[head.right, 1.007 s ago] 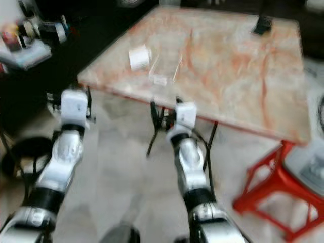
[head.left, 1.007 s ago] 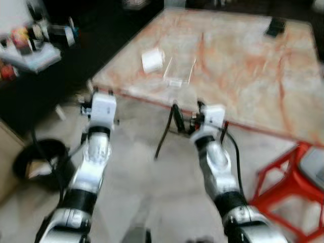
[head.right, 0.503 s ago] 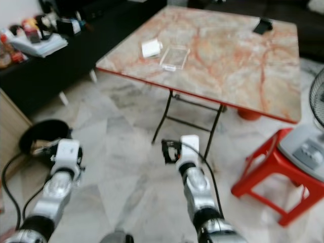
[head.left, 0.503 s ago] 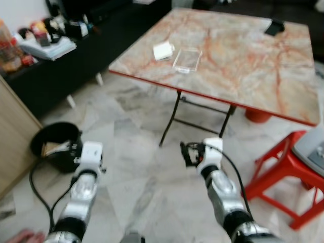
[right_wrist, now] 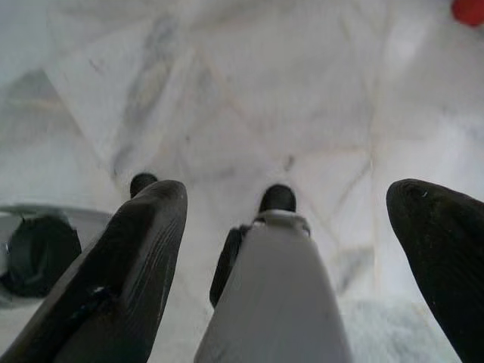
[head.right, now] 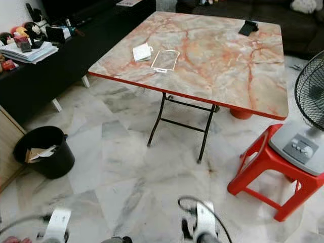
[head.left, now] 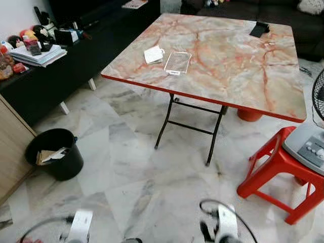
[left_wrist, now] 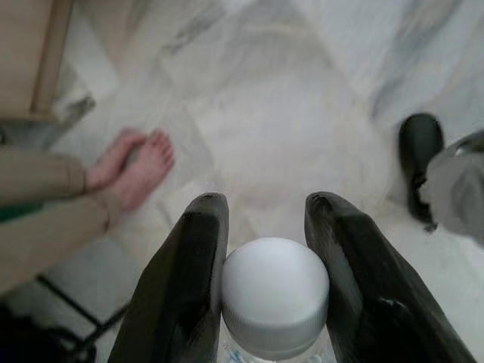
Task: Picking trash to rubbish bin
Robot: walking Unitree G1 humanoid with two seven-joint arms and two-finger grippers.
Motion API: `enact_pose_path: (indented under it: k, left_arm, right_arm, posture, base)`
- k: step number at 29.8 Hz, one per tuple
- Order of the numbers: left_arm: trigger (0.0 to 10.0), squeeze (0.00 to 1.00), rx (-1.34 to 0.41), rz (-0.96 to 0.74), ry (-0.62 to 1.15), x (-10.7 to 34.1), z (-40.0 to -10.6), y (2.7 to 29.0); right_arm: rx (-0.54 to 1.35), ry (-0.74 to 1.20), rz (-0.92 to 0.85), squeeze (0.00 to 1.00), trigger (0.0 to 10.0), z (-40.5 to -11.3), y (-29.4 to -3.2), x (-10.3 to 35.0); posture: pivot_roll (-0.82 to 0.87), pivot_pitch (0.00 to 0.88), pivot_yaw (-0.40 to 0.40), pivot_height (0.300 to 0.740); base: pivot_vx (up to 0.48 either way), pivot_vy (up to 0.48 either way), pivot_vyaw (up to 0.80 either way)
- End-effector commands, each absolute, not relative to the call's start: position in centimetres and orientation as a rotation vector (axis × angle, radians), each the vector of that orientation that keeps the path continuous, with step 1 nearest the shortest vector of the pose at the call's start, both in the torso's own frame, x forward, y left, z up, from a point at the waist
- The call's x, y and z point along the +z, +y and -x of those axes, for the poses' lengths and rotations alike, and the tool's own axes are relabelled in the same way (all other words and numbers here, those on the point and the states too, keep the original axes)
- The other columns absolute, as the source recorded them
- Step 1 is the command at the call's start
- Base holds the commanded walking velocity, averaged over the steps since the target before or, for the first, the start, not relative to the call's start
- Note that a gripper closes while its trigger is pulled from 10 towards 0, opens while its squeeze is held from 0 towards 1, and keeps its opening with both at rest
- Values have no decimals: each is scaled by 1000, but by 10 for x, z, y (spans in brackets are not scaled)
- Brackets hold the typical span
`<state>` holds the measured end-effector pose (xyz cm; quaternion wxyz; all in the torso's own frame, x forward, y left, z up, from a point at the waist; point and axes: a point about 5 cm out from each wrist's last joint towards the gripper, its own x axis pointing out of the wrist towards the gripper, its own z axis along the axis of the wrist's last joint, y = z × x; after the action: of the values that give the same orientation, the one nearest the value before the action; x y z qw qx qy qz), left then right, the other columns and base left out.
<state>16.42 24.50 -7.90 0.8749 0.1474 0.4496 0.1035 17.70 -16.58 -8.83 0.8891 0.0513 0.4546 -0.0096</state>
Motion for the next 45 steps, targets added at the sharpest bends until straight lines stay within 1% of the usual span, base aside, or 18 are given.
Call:
enact_pose_path:
  k: [1, 6, 7, 9, 11, 13, 16, 22, 25, 27, 33, 39, 45]
  left_arm:
    - [10000, 0, 251, -316, 957, -80, -156, 254]
    - [10000, 0, 250, -324, 962, -81, -154, 254]
    - [10000, 0, 254, -331, 949, -78, -158, 256]
    - [10000, 0, 255, -332, 946, -78, -159, 256]
    - [10000, 0, 263, -322, 925, -75, -166, 256]
    - [10000, 0, 261, -321, 906, -72, -173, 256]
    - [10000, 0, 248, -320, 899, -71, -176, 254]
    - [10000, 0, 251, -287, 889, -71, -177, 251]
    - [10000, 0, 252, -277, 903, -74, -172, 249]
    - [10000, 0, 249, -285, 919, -76, -169, 249]
    - [10000, 0, 252, -291, 949, -79, -163, 249]
    - [10000, 0, 258, -296, 943, -78, -165, 248]
    - [10000, 0, 247, -305, 939, -77, -169, 248]
  right_arm:
    - [-11, 937, -89, 0, 10000, -177, -163, -88]
    - [-15, 951, -61, 0, 10000, -175, -163, -90]
    - [21, 953, -61, 0, 10000, -177, -159, -89]
    - [32, 952, -61, 0, 10000, -178, -157, -88]
    - [88, 942, -8, 0, 10000, -183, -152, -86]
    - [62, 924, -38, 0, 10000, -190, -151, -83]
    - [71, 914, -35, 0, 10000, -195, -148, -81]
    - [84, 914, -28, 0, 10000, -195, -146, -81]
    - [77, 925, -32, 0, 10000, -191, -147, -82]
    - [85, 931, -21, 0, 10000, -190, -148, -83]
    - [74, 939, -66, 0, 10000, -188, -149, -84]
    - [81, 938, -61, 0, 10000, -189, -150, -83]
    - [65, 919, -84, 0, 10000, -194, -149, -81]
  posture:
    - [100, 81, 33, 728]
    - [100, 67, 33, 728]
    - [100, 63, 35, 728]
    - [100, 63, 35, 728]
    - [103, 53, 35, 728]
    - [100, 43, 35, 728]
    - [101, 39, 34, 728]
    - [106, 27, 28, 728]
    - [108, 24, 24, 728]
    - [109, 25, 23, 728]
    - [108, 21, 18, 728]
    - [107, 19, 14, 728]
    - [100, 51, 19, 728]
  base:
    - [0, 0, 794]
    - [0, 0, 798]
    - [0, 0, 800]
    - [0, 0, 800]
    - [0, 0, 800]
    - [0, 0, 800]
    - [0, 0, 800]
    - [0, 0, 800]
    - [0, 0, 800]
    - [0, 0, 0]
    - [0, 0, 0]
    - [351, 0, 0]
    - [371, 0, 0]
